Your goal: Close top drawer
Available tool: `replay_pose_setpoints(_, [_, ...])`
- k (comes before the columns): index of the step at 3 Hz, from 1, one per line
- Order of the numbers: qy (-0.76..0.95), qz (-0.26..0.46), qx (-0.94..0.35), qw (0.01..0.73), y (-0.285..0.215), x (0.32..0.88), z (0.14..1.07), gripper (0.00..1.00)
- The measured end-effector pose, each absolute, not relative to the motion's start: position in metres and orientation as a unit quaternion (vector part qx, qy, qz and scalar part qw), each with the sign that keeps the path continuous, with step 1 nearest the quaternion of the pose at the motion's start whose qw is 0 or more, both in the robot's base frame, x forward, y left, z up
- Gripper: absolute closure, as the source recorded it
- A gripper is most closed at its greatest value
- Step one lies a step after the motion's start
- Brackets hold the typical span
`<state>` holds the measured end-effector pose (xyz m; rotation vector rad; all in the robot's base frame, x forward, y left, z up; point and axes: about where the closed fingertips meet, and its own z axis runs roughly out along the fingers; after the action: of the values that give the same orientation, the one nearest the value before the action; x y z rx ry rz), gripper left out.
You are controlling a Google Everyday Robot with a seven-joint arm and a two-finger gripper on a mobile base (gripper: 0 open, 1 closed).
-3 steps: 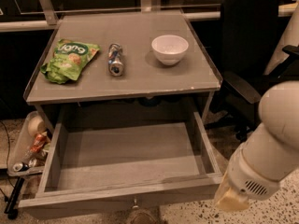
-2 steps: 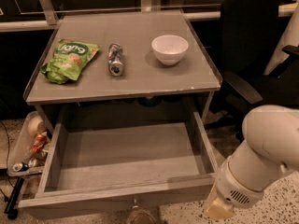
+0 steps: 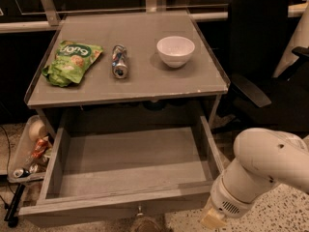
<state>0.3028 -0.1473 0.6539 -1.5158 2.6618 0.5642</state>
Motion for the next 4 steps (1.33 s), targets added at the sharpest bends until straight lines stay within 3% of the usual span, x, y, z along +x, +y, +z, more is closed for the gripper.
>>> replay_pose_setpoints(4, [0.851, 0.142, -0.505, 0.028, -0.141, 0.354, 0.636, 1.0])
